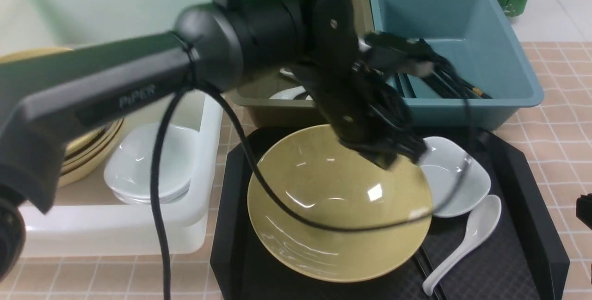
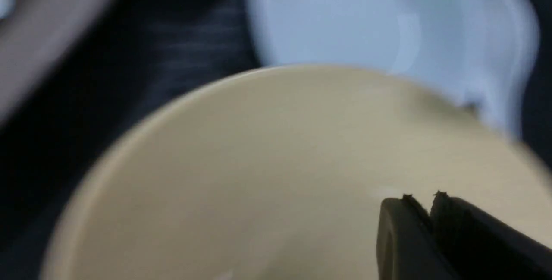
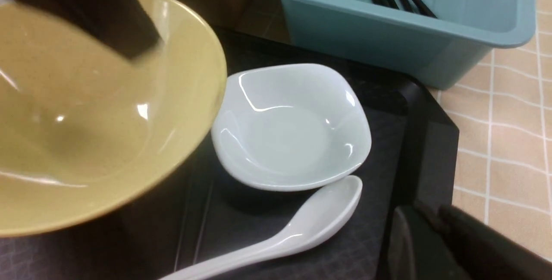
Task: On brown table put chopsticks spoon bowls plates into blue grey white boxes.
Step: 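Grasp the large bowl on the tray by its rim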
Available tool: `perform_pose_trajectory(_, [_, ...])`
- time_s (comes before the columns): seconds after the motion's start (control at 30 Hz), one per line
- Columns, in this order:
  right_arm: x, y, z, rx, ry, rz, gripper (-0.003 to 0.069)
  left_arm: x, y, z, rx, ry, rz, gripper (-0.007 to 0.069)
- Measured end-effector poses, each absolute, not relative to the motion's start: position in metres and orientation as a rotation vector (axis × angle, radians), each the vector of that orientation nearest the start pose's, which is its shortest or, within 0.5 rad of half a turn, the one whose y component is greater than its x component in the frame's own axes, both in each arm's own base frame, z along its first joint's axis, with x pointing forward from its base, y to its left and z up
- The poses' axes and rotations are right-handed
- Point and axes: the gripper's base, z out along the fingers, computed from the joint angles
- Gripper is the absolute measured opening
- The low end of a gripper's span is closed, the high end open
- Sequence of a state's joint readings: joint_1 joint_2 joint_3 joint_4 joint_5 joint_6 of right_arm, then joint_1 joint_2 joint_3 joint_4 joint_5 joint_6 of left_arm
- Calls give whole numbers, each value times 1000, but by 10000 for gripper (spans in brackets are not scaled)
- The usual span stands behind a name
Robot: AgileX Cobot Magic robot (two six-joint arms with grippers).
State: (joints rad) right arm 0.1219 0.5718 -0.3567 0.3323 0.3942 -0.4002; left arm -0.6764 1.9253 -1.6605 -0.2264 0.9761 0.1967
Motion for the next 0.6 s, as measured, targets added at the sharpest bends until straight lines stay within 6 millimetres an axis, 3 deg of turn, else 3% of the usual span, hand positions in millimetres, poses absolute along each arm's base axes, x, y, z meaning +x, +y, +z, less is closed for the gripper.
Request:
perform_pose_trajectory(0.13, [112,25,255,-297,2051,149,107,339,-240,266,920,2661,-179,211])
perform_pose_trajectory(0.27, [112,25,255,-296,2049,148,109,351,-223,265,847,2667,-95,325])
perform_pose_trajectory(0.43, [112,25,255,-294,2044,147,114,358,-220,254,818,2680,-75,421])
perform_pose_trajectory(0.6, [112,25,255,-294,2044,147,120,364,-223,230,839,2727,-57,428])
